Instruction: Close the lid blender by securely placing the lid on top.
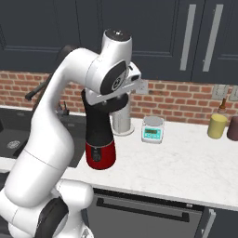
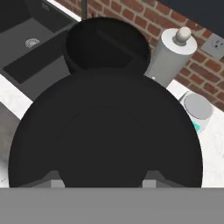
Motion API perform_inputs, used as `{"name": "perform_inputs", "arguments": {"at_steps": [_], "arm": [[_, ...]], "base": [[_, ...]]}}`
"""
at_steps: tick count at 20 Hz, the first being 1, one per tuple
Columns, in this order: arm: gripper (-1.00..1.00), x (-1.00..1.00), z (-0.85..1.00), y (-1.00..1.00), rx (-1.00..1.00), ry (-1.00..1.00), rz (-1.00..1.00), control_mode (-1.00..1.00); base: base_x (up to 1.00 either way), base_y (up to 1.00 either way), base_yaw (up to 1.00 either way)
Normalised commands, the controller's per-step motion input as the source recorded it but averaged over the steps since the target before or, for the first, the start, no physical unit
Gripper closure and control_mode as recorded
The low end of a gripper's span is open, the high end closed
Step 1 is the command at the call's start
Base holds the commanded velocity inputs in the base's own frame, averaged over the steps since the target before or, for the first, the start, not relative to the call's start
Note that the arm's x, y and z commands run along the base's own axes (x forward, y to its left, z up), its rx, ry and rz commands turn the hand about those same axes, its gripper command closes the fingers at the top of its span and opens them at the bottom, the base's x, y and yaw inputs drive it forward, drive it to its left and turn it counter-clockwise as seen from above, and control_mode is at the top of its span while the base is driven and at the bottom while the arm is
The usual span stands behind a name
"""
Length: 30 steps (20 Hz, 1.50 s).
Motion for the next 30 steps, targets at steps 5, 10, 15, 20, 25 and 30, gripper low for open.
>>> {"name": "perform_inputs", "arguments": {"at_steps": [5, 10, 15, 20, 25, 30], "arm": [[1.00, 0.10, 0.00, 0.42, 0.00, 0.00, -0.02, -1.00], [1.00, 0.15, 0.00, 0.40, 0.00, 0.00, -0.02, -1.00], [1.00, 0.21, 0.00, 0.30, 0.00, 0.02, -0.01, -1.00], [1.00, 0.22, 0.00, 0.22, 0.00, 0.02, 0.00, -1.00], [1.00, 0.24, 0.00, 0.12, 0.00, 0.01, 0.00, -1.00], [1.00, 0.20, -0.04, 0.02, 0.00, 0.00, 0.00, -1.00]], "base": [[0.00, 0.00, 0.00], [0.00, 0.00, 0.00], [0.00, 0.00, 0.00], [0.00, 0.00, 0.00], [0.00, 0.00, 0.00], [0.00, 0.00, 0.00]]}}
